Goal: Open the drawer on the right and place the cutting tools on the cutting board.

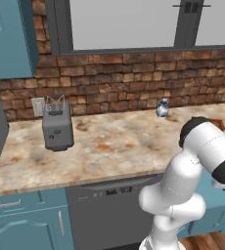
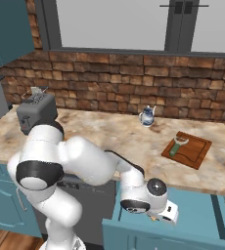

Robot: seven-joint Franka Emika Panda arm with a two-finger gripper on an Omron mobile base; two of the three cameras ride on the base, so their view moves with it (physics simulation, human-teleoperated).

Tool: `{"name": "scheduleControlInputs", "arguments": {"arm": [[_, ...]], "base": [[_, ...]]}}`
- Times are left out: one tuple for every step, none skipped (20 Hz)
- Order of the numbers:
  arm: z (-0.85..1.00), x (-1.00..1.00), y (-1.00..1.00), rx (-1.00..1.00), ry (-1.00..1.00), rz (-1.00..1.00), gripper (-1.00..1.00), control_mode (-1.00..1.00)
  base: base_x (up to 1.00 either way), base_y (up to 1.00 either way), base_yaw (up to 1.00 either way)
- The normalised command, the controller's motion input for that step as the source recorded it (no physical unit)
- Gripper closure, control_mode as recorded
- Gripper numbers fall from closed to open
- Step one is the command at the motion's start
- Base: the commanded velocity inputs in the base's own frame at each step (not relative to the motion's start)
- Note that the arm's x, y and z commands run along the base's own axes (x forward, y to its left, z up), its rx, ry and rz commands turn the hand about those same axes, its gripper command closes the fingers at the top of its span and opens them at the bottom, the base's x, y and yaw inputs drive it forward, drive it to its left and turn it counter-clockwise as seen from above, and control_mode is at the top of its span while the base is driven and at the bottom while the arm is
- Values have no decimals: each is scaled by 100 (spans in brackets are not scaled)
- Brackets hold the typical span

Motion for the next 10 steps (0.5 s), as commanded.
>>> {"name": "scheduleControlInputs", "arguments": {"arm": [[2,-11,-13,0,19,0,100,-100],[0,-15,-16,0,17,0,100,-100],[0,-23,-14,0,14,0,100,-100],[0,-25,-14,0,13,0,100,-100],[0,-28,-12,0,9,0,100,-100],[0,-31,-10,0,6,0,100,-100],[0,-37,-9,0,1,0,100,-100],[0,-36,-7,0,0,0,100,-100],[4,-42,-4,0,0,0,100,-100],[16,-41,-2,0,0,0,100,-100]], "base": [[0,0,0],[0,0,0],[0,0,0],[0,0,0],[0,0,0],[0,0,0],[0,0,0],[0,0,0],[0,0,0],[0,0,0]]}}
